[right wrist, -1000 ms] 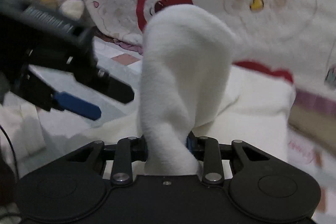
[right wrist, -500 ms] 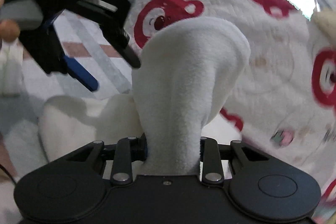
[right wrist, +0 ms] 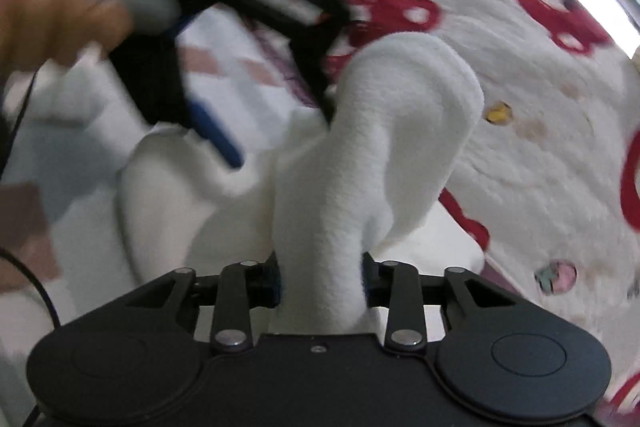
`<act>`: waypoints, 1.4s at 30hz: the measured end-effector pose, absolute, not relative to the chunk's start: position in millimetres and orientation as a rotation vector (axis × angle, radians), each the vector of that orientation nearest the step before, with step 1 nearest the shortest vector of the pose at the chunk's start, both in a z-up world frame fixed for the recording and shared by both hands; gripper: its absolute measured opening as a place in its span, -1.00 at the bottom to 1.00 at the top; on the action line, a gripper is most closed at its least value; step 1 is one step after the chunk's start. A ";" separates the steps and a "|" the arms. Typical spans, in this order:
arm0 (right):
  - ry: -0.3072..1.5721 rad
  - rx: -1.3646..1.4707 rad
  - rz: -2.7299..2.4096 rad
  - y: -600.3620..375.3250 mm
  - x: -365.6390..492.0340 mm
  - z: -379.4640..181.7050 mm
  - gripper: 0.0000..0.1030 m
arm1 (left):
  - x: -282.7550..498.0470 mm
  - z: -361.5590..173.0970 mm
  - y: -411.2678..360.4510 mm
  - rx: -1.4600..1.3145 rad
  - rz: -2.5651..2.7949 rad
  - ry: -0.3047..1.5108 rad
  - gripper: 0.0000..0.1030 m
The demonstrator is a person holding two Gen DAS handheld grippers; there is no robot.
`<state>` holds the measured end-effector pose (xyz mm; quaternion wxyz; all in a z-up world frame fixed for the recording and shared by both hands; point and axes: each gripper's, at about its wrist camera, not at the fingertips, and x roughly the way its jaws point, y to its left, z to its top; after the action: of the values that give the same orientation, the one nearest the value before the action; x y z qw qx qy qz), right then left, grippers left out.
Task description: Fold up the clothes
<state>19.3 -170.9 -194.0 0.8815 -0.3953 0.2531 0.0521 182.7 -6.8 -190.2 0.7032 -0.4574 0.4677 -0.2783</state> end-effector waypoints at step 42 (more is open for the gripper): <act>0.689 -0.059 0.608 -235.5 45.0 -164.0 -0.33 | 180.2 -167.3 -28.1 -0.679 -0.677 1.056 0.34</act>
<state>45.0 -235.5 -164.0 0.8958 -0.0286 0.3327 0.2934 180.2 -28.1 -167.3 0.7564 -0.3114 0.4843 -0.3103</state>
